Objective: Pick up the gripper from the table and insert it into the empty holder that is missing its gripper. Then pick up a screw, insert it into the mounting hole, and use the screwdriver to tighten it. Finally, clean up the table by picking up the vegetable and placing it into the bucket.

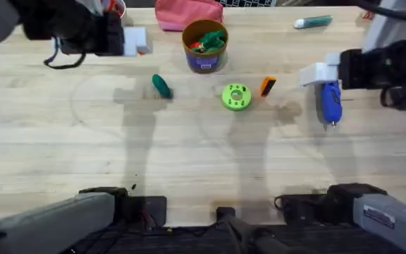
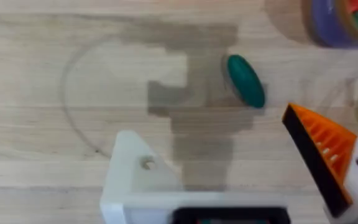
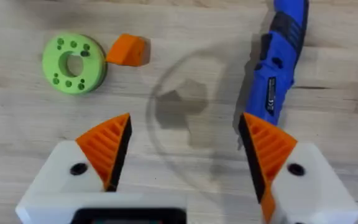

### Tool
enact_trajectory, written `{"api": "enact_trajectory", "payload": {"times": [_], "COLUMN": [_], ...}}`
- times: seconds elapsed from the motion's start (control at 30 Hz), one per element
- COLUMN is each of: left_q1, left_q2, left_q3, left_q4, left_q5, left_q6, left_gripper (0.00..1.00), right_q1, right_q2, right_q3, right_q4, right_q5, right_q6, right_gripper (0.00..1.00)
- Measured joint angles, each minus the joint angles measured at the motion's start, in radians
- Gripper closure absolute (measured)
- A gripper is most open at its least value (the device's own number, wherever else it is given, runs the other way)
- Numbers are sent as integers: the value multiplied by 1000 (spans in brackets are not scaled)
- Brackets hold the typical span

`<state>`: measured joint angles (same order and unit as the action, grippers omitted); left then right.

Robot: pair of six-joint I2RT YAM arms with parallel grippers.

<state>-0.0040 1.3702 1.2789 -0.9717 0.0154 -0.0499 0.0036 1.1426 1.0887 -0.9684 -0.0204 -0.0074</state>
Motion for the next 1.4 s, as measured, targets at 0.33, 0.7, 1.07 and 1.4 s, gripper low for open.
{"api": "enact_trajectory", "payload": {"times": [0.33, 0.7, 1.07, 1.4], "left_q1": [0, -77, -122, -122], "left_q2": [60, 147, 456, 565], "left_q3": [0, 108, 164, 164], "left_q4": [-13, -153, -148, -52], "left_q5": [18, 32, 40, 41], "left_q6": [-12, -227, -452, -498], "left_gripper": [15, 15, 6, 117], "right_q1": [0, 0, 0, 0], "right_q2": [61, 61, 61, 61], "right_q3": [8, 8, 8, 8], "right_q4": [-4, -3, -3, -3], "right_q5": [0, 0, 0, 0], "right_q6": [0, 0, 0, 0], "right_gripper": [9, 8, 8, 8]}}
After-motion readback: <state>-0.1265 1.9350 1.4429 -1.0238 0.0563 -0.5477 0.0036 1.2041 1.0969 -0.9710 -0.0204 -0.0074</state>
